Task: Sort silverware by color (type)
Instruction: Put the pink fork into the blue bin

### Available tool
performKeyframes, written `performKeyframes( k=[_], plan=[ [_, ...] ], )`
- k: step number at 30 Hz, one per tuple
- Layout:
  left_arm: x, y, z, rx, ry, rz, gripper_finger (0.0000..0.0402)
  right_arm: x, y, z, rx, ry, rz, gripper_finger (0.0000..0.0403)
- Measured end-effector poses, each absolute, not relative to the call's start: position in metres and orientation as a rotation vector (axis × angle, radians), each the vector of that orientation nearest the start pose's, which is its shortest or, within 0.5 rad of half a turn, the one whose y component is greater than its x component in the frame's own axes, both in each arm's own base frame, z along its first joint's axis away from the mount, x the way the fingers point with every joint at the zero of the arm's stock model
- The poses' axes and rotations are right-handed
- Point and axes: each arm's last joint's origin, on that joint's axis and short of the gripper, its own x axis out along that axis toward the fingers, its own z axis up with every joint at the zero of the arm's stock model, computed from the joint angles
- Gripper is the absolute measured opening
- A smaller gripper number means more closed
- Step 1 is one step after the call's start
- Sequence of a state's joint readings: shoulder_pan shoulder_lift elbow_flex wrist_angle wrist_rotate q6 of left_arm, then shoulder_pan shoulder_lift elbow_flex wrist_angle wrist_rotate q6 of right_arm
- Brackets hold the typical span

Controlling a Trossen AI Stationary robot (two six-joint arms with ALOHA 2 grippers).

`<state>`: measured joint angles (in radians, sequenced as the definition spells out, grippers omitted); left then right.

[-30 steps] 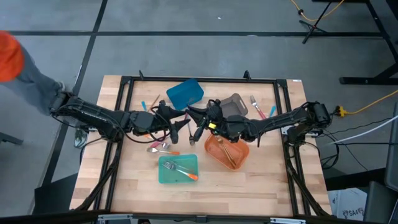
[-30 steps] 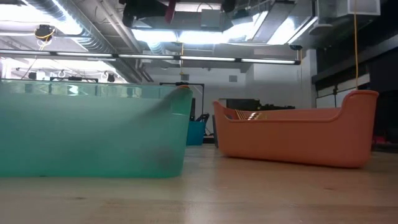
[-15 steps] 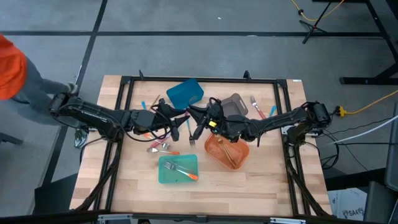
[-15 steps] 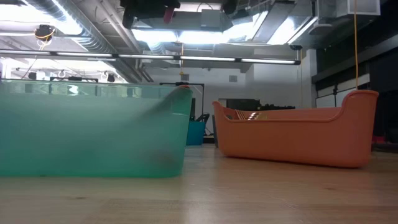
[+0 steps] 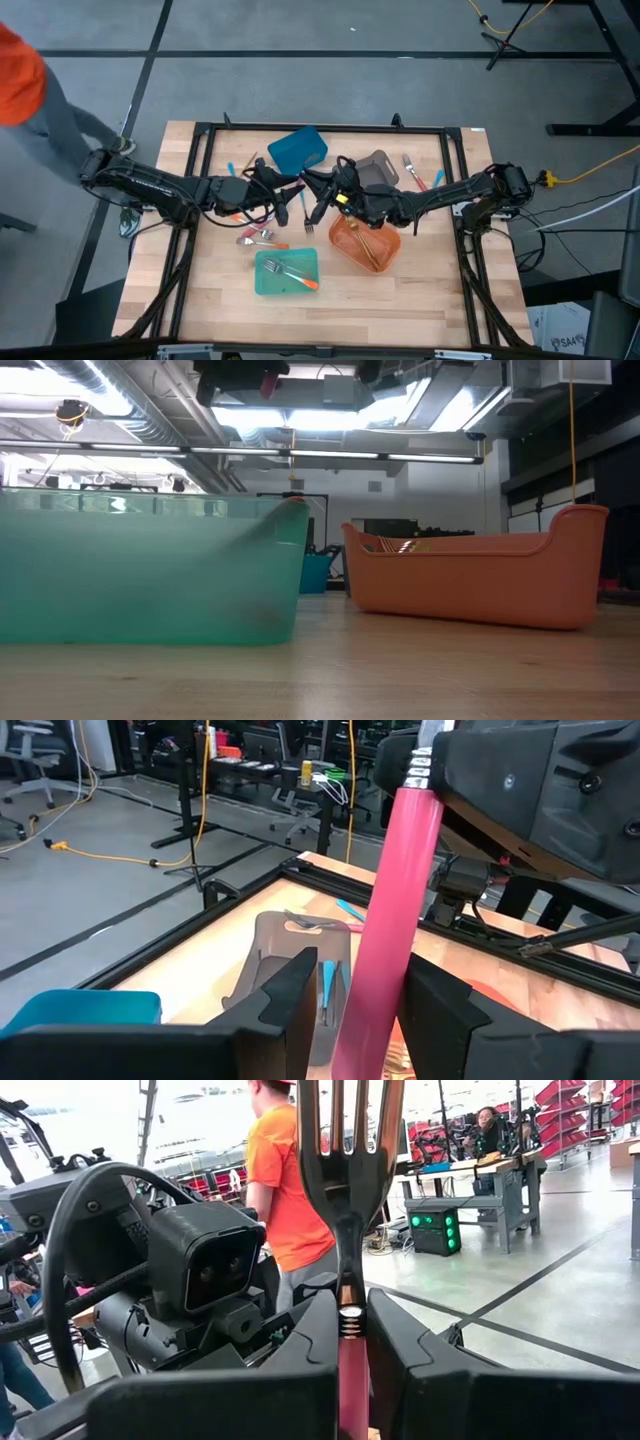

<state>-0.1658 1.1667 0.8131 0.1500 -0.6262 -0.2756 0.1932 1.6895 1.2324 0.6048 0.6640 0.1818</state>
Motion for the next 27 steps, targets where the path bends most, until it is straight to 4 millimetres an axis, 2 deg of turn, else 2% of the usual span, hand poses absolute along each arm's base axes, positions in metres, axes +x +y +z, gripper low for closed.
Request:
performKeyframes(
  k=[7, 19, 27],
  plan=[
    [0.2553, -0.0252, 0.2993, -0.189, 0.123, 0.492, 0.0115, 0.3833, 0.0568, 0.3247, 0.240, -0.178, -0.457, 0.0012],
    [0.2555, -0.0259, 0.2991, -0.184, 0.127, 0.479, 0.0027, 0.3833, 0.0560, 0.3247, 0.245, -0.180, -0.466, 0.0012],
    [0.2555, -0.0258, 0.2991, -0.189, 0.126, 0.480, 0.0026, 0.3835, 0.0544, 0.3248, 0.241, -0.179, -0.469, 0.0012]
  ],
)
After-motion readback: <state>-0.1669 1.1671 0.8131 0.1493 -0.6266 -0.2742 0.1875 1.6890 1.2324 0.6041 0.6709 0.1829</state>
